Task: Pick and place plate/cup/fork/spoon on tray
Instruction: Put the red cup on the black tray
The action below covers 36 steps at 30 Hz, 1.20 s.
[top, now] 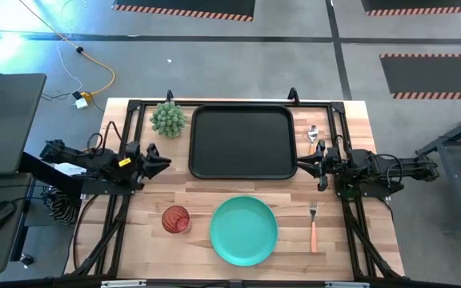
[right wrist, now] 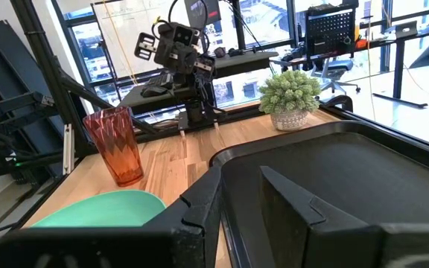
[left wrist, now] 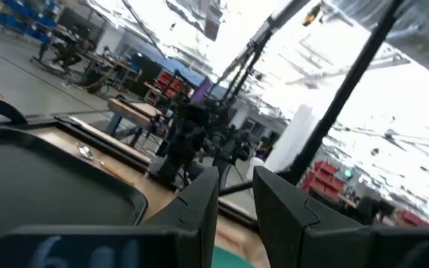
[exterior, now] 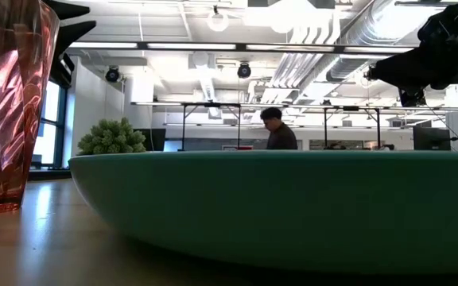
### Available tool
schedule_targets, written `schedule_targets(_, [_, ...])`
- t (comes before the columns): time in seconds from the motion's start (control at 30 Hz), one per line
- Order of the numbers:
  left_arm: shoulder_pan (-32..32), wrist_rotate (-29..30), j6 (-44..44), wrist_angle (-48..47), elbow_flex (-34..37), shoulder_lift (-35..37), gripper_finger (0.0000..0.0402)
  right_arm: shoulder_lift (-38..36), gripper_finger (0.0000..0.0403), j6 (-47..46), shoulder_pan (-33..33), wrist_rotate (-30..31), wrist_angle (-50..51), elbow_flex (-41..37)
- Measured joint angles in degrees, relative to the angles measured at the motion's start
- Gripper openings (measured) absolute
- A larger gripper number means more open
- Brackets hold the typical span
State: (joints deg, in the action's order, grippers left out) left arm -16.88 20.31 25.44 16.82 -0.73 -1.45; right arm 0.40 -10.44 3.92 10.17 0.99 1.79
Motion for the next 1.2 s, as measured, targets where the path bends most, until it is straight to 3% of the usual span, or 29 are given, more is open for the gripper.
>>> schedule_targets(0.47, [0.0, 5.0, 3.3, 0.0, -0.4, 0.0, 0.013, 0.0, 0.0083, 0.0, 0.0, 0.0, 0.0, 0.0])
schedule_targets(0.77, [0.0, 5.8, -3.9, -1.4, -9.4, -2.0, 0.0127, 0.0, 0.0083, 0.4, 0.0, 2.2, -0.6, 0.0])
schedule_targets(0.93, [0.0, 5.8, -6.0, -11.1, -18.1, -8.0, 0.0127, 0.0, 0.0083, 0.2, 0.0, 4.3, -2.8, -0.1])
schedule_targets(1.2, [0.0, 5.8, -1.3, -32.7, -33.9, -20.1, 0.0127, 0.0, 0.0083, 0.0, 0.0, 4.3, -2.9, -0.1])
